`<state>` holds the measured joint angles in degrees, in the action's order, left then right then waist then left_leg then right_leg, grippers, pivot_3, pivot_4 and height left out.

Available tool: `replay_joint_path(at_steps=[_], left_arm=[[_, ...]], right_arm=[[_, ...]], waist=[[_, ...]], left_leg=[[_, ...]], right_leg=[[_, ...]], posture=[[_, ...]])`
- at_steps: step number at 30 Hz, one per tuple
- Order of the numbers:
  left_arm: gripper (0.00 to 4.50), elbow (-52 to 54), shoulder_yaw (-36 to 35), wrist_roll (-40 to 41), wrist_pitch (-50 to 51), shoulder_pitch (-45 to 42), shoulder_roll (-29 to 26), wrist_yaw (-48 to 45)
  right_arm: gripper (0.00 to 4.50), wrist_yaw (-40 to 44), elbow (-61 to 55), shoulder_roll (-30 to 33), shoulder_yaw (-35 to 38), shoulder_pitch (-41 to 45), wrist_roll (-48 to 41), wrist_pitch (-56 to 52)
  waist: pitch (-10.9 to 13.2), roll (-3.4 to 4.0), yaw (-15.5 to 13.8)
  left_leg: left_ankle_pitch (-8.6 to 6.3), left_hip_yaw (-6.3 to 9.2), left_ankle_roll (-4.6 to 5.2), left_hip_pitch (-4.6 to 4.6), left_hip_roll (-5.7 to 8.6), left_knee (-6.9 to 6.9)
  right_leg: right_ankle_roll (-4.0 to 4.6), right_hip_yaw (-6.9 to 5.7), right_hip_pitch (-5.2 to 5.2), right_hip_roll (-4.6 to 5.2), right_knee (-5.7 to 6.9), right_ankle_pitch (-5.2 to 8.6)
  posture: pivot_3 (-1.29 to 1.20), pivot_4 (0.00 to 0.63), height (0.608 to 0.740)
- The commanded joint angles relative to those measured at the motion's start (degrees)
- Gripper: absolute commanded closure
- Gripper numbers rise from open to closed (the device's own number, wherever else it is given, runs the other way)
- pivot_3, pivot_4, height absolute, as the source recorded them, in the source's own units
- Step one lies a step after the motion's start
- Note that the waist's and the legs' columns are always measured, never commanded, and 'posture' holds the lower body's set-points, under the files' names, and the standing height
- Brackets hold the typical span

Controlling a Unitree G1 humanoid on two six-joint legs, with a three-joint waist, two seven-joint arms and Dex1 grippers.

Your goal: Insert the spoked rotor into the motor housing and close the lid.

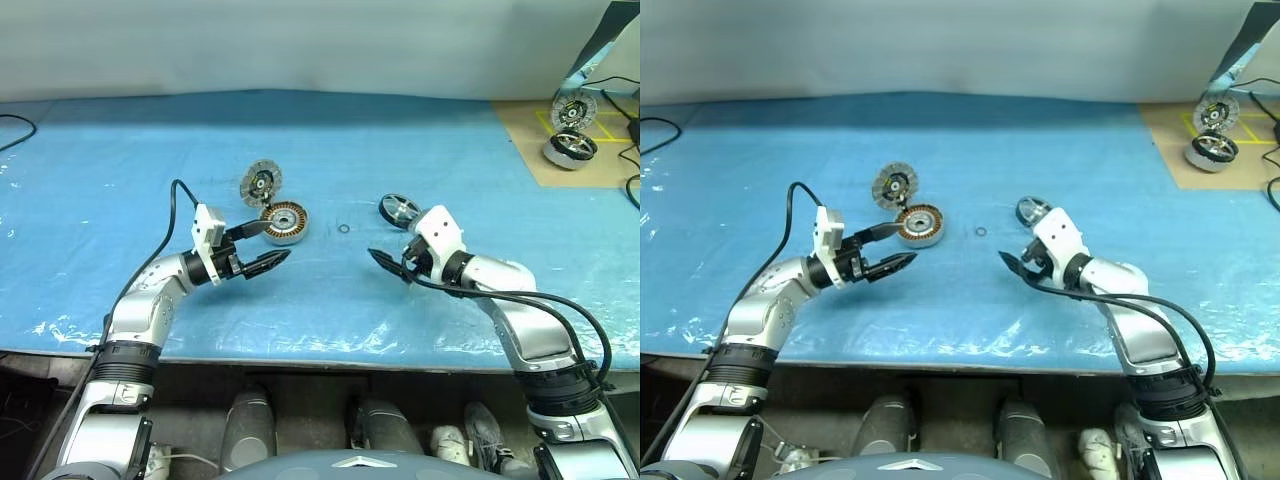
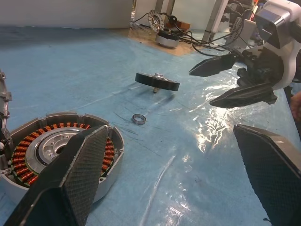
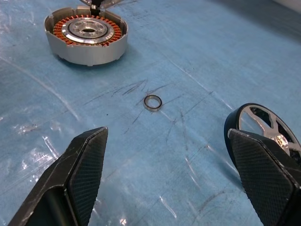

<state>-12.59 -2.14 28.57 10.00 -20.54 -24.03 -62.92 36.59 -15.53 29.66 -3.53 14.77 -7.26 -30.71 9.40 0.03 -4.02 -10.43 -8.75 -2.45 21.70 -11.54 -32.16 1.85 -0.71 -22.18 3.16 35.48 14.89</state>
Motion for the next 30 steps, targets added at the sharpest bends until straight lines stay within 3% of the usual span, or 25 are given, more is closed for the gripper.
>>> replay_joint_path(at_steps=[1, 30], left_arm=[[0.02, 0.59, -1.37, -0.14, -1.06, -1.06, -0.35, 0.31], [0.02, -0.53, 0.12, -3.58, 0.93, -3.99, -2.73, -0.03]], right_arm=[[0.16, -0.01, -1.79, 0.05, 0.3, 0.79, -0.83, 0.32], [0.16, -0.56, -1.0, -0.71, -0.3, 1.31, -0.4, 0.78]], waist=[[0.0, 0.0, 0.0], [0.0, 0.0, -0.02]], left_leg=[[0.0, 0.0, 0.0, 0.0, 0.0, 0.0], [0.0, 0.0, 0.0, 0.01, -0.01, -0.04]], right_leg=[[0.0, 0.0, 0.0, 0.0, 0.0, 0.0], [0.03, -0.02, 0.0, 0.0, 0.05, -0.01]], posture=[[0.0, 0.15, 0.74], [0.0, 0.15, 0.74]])
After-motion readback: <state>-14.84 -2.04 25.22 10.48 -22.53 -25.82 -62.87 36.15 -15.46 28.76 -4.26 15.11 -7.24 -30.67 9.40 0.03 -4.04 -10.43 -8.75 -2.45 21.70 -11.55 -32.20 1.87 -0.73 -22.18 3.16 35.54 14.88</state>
